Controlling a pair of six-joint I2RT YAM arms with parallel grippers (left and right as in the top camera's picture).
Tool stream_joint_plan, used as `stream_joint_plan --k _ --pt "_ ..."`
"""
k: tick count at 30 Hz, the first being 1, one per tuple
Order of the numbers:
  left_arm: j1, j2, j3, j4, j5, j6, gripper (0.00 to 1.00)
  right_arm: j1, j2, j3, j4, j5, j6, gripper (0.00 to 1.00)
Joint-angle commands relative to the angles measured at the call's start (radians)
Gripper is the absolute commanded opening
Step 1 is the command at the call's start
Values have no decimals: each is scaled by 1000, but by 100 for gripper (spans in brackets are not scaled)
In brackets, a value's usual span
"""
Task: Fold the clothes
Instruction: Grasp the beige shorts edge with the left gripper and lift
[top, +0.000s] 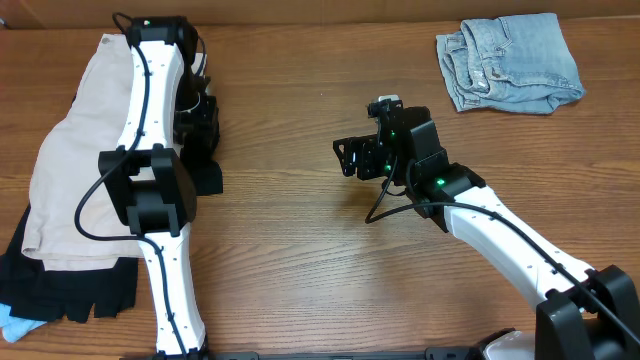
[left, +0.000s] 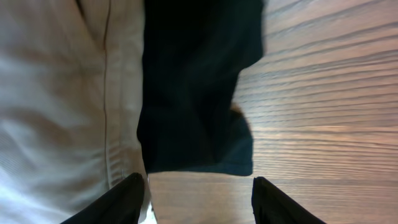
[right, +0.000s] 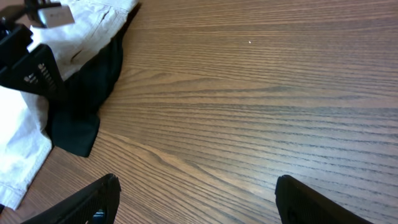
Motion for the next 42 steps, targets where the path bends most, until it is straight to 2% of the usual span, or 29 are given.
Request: stream_joint_plan --k 1,4,9,11,15,21,29,30,31,32,37,38,41,42 --pt "-1 -89 -47 -3 -48 -70 60 -4 11 13 2 8 1 84" --pt "-6 -177 -101 -3 -54 -83 64 -4 11 13 3 10 1 84" --pt "-22 -328 -200 31 -215 -218 64 -4 11 13 7 11 1 84" --pt "-22 -359 -252 81 -220 -223 65 -4 11 13 6 10 1 84" --pt "-21 -363 -373 153 -222 -217 68 -4 11 12 6 10 1 84" --pt "-6 -363 -604 348 -219 -211 69 -4 11 12 6 10 1 84" --pt "16 -363 -667 433 -213 -211 64 -4 11 12 6 10 1 85" --pt "18 -363 -666 436 -213 -211 62 -4 11 12 6 10 1 85" --pt "19 -363 -666 435 -213 -211 53 -4 11 12 6 10 1 85" --pt "19 -363 -666 434 -214 -211 40 -4 11 12 6 10 1 85" --pt "19 -363 -665 448 -233 -211 38 -4 11 12 5 10 1 85" --pt "19 -363 -665 454 -237 -211 34 -4 11 12 3 10 1 85" --pt "19 -363 -660 462 -256 -212 5 -4 11 12 -3 10 1 85" --pt "19 -363 -649 460 -257 -212 4 -4 11 12 -3 10 1 85"
